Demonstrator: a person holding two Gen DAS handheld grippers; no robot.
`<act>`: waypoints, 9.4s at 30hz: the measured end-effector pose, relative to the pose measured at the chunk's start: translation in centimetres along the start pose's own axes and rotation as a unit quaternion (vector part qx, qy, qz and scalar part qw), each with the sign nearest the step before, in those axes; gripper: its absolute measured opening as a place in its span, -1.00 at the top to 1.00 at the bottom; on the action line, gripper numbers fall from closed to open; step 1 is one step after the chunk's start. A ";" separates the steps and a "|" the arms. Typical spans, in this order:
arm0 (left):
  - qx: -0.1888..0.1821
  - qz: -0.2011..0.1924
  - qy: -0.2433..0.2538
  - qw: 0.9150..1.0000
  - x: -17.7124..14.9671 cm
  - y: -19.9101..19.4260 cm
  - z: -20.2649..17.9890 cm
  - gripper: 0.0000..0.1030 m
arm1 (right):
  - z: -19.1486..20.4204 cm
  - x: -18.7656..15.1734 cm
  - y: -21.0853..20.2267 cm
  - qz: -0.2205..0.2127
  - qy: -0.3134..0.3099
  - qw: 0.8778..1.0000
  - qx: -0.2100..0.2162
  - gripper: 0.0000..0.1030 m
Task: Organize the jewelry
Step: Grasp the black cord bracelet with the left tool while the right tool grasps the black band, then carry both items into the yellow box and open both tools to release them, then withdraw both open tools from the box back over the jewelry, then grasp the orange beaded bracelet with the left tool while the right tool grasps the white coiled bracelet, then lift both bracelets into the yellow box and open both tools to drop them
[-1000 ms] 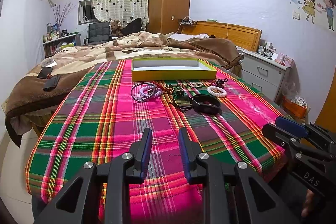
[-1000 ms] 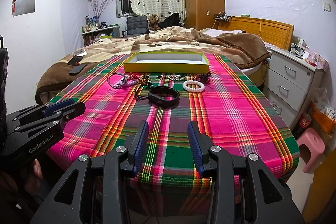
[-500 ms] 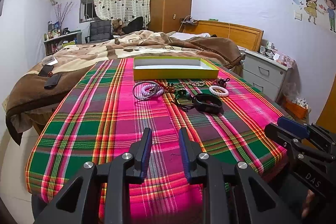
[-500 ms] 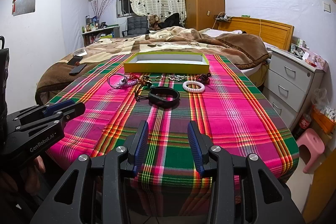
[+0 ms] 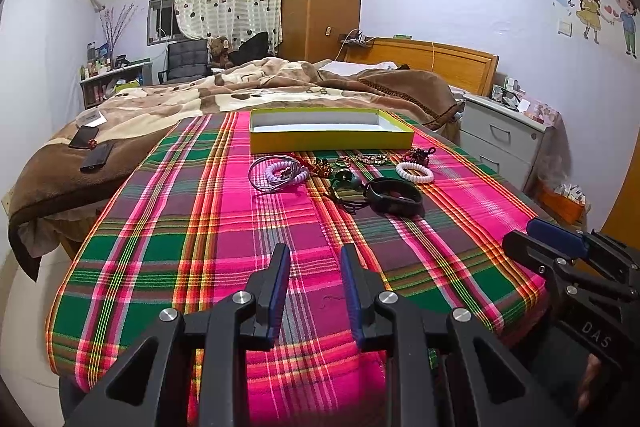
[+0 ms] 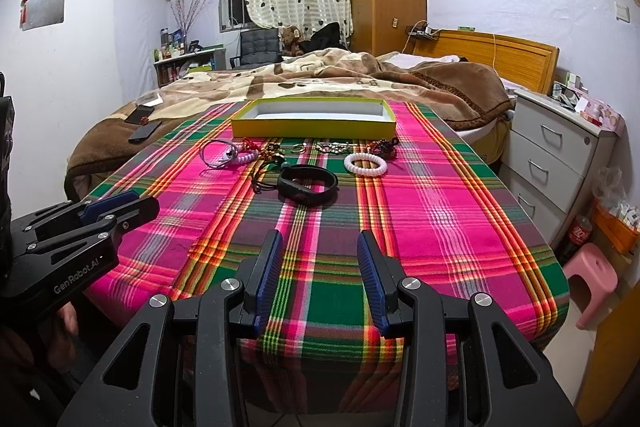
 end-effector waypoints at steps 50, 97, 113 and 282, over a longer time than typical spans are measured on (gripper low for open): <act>-0.065 0.150 0.045 0.985 4.2 16.0 -3.7 0.51 | -3.9 3.3 15.4 0.173 0.046 0.981 0.072 0.75; -0.091 0.069 0.043 0.993 8.5 8.9 -3.2 0.98 | -4.8 6.1 10.8 0.111 0.061 0.991 0.047 0.85; -0.068 0.033 0.048 0.996 14.9 12.7 -1.6 0.98 | -7.0 12.2 14.7 0.091 0.050 0.994 0.043 0.85; -0.079 0.087 0.045 0.992 8.8 16.3 0.0 0.90 | -11.0 5.5 15.9 0.137 0.105 0.985 0.017 0.82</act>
Point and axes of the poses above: each gripper's, at about its wrist camera, not at the fingertips, and y roughly the way its jaws point, z to its left, x to its top, the point moved 10 cm from there along y, roughly the way its jaws point, and after that the axes turned 8 degrees about x, right-handed, at the moved point
